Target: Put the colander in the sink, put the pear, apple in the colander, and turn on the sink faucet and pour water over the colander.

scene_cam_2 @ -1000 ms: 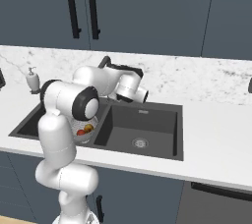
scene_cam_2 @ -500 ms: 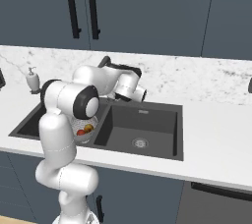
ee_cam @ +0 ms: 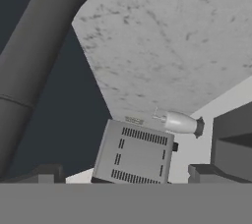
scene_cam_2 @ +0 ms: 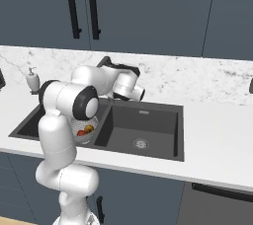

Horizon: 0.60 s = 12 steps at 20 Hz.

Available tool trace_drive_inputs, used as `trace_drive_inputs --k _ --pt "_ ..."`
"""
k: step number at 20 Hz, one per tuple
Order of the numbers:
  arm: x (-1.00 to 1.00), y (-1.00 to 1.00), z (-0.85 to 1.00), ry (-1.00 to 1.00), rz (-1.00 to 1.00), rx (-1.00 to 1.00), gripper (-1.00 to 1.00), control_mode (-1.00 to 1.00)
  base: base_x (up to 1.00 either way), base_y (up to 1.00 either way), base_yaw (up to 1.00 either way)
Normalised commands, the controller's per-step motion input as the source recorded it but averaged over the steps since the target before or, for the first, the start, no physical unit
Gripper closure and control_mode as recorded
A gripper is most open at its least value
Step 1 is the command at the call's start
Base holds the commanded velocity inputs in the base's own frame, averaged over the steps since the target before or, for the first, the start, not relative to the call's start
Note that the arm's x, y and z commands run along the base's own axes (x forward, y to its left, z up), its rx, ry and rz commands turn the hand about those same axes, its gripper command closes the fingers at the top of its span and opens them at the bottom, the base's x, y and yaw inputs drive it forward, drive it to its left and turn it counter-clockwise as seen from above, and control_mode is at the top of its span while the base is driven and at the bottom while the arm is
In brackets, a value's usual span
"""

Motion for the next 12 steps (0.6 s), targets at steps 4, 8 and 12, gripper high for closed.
trace_drive_inputs --k 4,8,12 --pt "0.00 0.15 0.22 0.00 0.00 0.00 -1.00 -1.00 0.00 0.00 0.00" --pt "0.00 0.25 0.28 0.00 0.00 0.00 -1.00 -1.00 0.00 0.00 0.00" --pt "0.00 0.29 0.12 -0.02 0.00 0.00 -1.00 -1.00 0.00 0.00 0.00"
